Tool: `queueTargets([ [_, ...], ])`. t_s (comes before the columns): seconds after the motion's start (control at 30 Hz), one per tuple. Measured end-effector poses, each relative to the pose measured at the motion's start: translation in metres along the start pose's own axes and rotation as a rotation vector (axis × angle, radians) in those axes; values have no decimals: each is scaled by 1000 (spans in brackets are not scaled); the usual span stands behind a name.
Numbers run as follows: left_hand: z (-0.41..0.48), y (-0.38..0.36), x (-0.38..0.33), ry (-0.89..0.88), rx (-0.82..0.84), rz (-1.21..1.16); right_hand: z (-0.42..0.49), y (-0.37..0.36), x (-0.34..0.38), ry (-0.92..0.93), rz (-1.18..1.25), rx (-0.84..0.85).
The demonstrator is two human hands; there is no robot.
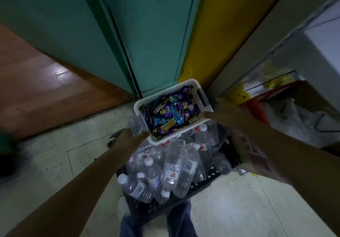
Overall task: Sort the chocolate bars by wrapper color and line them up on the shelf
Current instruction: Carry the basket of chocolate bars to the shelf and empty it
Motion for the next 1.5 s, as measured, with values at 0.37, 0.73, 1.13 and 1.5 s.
queueTargets([
  [0.37, 46, -54, 17, 17, -71, -587, 64, -31, 5, -90, 512, 87],
  [0.73, -43, -20, 18, 32, -45, -506, -68, -45, -15, -174, 509, -21],
  [1.13, -258, 48, 49, 39, 139, -171, -357, -70, -8, -226, 837, -323],
  [1.5, -349, -5, 44, -89, 413, 5, -513, -132, -72, -484, 1163, -457],
])
Point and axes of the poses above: each hand's wrist, its own z-axis towards the middle knuckle, its own y-axis out of the back of the hand, x = y × z, the point moved 2 cm from there along z, towards the middle knuckle, and after that the axes turned 9 degrees about -z, right-handed, at the moved point
